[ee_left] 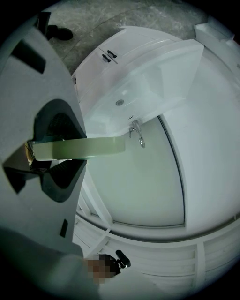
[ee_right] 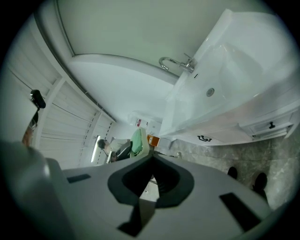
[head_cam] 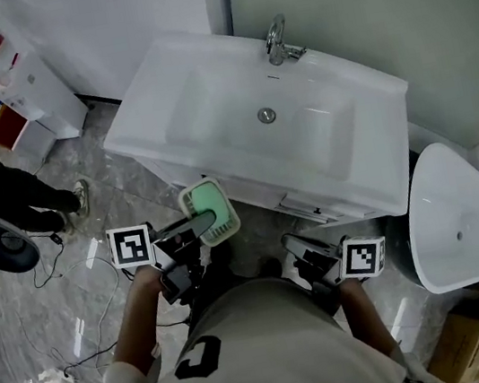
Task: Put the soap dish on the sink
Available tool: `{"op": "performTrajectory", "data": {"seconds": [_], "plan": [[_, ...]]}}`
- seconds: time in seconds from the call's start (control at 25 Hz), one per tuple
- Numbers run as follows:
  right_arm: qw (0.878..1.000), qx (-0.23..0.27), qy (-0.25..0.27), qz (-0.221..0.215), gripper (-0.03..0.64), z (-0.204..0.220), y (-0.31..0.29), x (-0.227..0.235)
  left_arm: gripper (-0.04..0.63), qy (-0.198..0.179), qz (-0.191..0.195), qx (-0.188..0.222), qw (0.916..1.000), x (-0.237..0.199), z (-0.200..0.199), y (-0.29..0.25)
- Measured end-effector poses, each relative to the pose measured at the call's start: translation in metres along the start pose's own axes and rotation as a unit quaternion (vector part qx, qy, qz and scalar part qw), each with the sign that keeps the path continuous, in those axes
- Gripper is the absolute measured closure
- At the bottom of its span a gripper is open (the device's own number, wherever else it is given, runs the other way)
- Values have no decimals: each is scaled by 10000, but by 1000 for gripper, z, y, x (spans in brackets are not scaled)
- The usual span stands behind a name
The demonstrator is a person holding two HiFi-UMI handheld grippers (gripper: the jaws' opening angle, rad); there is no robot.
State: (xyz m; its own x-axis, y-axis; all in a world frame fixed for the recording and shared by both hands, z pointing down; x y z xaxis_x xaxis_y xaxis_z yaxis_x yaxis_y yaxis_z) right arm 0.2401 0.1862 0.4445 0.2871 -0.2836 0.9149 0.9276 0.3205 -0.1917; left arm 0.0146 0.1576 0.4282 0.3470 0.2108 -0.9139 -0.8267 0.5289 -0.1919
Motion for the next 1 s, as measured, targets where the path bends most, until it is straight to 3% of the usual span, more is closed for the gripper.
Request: {"op": "performTrajectory", "data": {"seconds": [0.44,1.0], "plan": [[9985,-160,122,501,607,-13,-79,-17,468,817,516,-30,9953,-52,-54,29],[9969,54,124,777,607,-16,-166,-29,468,823,796,-266,9931,-100,-121,73]]}}
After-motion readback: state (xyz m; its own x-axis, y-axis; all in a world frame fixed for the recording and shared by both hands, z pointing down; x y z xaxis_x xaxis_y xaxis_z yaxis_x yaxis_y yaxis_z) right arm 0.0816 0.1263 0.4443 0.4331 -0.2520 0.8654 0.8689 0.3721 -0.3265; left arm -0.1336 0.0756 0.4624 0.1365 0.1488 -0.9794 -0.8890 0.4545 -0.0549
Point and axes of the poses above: the fingertips, and each gripper's own axes: y backward along the fingers, x to its right, z out of its underside, the point moved 5 cm from there along y, backward along the fingers
